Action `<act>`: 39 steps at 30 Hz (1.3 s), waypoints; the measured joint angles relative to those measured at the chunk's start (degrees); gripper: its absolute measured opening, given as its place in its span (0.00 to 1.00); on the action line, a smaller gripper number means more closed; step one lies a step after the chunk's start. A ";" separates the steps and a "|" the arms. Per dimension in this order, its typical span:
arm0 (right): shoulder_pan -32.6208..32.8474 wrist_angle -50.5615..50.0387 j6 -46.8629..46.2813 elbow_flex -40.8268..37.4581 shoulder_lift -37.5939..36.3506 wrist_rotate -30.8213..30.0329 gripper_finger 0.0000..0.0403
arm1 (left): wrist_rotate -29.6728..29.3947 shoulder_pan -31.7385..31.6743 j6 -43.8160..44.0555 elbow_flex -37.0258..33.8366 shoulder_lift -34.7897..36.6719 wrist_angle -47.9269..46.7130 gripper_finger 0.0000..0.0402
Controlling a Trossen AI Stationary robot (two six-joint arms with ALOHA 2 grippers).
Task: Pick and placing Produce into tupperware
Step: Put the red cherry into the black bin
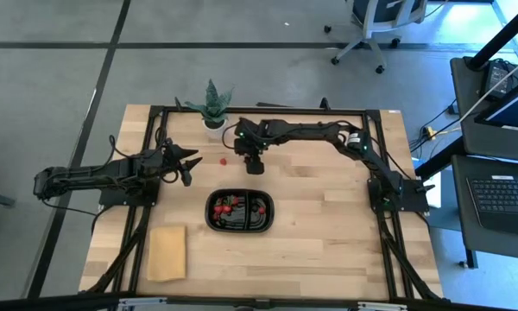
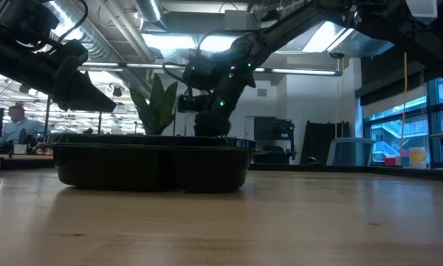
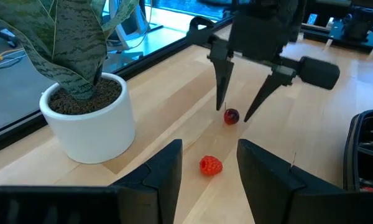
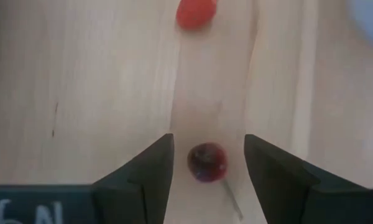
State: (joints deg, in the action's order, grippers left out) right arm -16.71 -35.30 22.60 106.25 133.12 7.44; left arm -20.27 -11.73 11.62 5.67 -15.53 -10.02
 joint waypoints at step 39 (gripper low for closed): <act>-0.03 -3.01 -3.12 -1.19 0.07 -0.50 0.19 | 0.00 0.02 -0.04 0.01 0.02 -0.02 0.37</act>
State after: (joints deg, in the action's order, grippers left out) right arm -16.74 -38.31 19.48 105.06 133.19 6.94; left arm -20.27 -11.71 11.57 5.68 -15.51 -10.04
